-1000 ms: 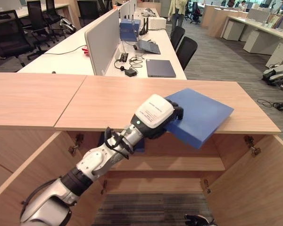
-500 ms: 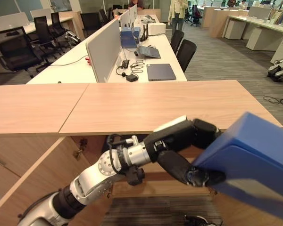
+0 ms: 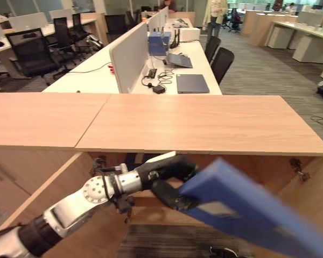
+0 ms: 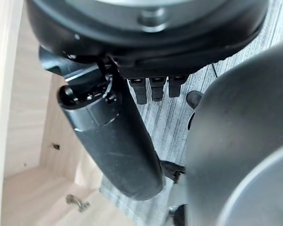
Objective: Put the empty folder in the office cabinet
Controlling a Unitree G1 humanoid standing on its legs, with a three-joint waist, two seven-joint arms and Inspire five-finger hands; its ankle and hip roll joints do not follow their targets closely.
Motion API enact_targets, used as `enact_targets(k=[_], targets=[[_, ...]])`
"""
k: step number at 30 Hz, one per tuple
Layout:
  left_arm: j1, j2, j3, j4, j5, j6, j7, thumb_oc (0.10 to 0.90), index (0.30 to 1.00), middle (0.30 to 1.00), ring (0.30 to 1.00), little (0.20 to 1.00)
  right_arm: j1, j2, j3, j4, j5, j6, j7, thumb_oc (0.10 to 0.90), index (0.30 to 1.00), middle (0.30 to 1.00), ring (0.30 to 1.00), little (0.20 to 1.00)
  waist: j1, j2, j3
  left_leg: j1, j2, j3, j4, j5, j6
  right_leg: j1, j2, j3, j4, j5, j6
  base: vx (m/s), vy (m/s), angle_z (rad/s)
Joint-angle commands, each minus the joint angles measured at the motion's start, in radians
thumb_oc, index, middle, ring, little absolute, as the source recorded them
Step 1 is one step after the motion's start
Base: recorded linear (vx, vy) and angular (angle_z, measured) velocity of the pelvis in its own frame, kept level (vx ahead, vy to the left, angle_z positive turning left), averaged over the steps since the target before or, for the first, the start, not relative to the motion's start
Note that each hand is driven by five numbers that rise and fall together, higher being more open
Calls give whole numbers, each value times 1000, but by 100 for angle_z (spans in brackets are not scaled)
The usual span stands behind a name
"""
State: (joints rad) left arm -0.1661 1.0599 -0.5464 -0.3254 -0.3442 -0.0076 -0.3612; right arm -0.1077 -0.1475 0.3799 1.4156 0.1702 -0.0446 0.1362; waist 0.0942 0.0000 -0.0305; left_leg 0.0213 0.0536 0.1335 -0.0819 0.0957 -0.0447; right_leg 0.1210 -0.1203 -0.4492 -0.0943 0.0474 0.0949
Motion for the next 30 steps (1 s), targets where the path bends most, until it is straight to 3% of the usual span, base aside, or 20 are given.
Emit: enact_targets(k=[1, 5, 11, 14, 16, 17, 20, 30], targets=[[66, -6, 270, -100, 168, -128, 10, 400, 300, 300, 300, 300, -15, 29, 36, -1, 11, -6, 30, 800, 900, 900, 900, 900, 25, -35, 6, 36, -30, 25, -5, -114, 1, 18, 32, -15, 7, -67, 24, 0, 0, 0], [158, -26, 378, -59, 295, -121, 28, 400, 300, 300, 300, 300, -64, 63, 61, -13, -13, 6, 23, 800, 900, 900, 900, 900, 47, -36, 4, 35, -32, 18, -5, -115, 4, 20, 28, -15, 7, -68, 22, 10, 11, 7], [178, -40, 412, -60, 391, -121, 5, 400, 300, 300, 300, 300, -210, 67, 79, -54, -21, 11, -1, 800, 900, 900, 900, 900, 77, -28, 10, 33, -34, 10, -5, -114, 6, 21, 28, -19, 7, -68, 20, 3, 5, 3], [345, -47, 556, -69, 511, -124, 26, 400, 300, 300, 300, 300, -101, -34, 140, -465, -132, 3, 26, 800, 900, 900, 900, 900, 60, -35, 25, 28, -33, 38, -5, -101, 12, 11, 22, -25, 7, -54, 12, -38, 10, -10], [387, -85, 589, -44, 576, -131, 41, 400, 300, 300, 300, 300, -48, -119, 145, -712, -168, 6, 43, 800, 900, 900, 900, 900, 39, -38, 21, 36, -29, 28, -5, -122, 8, 18, 24, -6, 7, -70, 15, 66, -13, -17], [396, -108, 590, -35, 600, -139, 50, 400, 300, 300, 300, 300, -30, -167, 139, -850, -187, 3, 54, 800, 900, 900, 900, 900, 33, -35, 28, 28, -33, 43, -5, -106, 15, 9, 18, -26, 7, -57, 10, -51, 16, 0], [434, -120, 602, -36, 586, -150, 56, 400, 300, 300, 300, 300, -11, -245, 106, -1080, -292, -23, 35, 800, 900, 900, 900, 900, 24, -24, 35, 26, -34, 46, -5, -108, 19, 6, 14, -28, 7, -58, 12, -19, 12, -12], [474, -121, 660, -34, 572, -149, 84, 400, 300, 300, 300, 300, 76, -289, 51, -1316, -368, -43, 39, 800, 900, 900, 900, 900, 8, -11, 49, 26, -34, 55, -5, -109, 23, 4, 8, -27, 7, -54, 12, 0, 0, 0]])
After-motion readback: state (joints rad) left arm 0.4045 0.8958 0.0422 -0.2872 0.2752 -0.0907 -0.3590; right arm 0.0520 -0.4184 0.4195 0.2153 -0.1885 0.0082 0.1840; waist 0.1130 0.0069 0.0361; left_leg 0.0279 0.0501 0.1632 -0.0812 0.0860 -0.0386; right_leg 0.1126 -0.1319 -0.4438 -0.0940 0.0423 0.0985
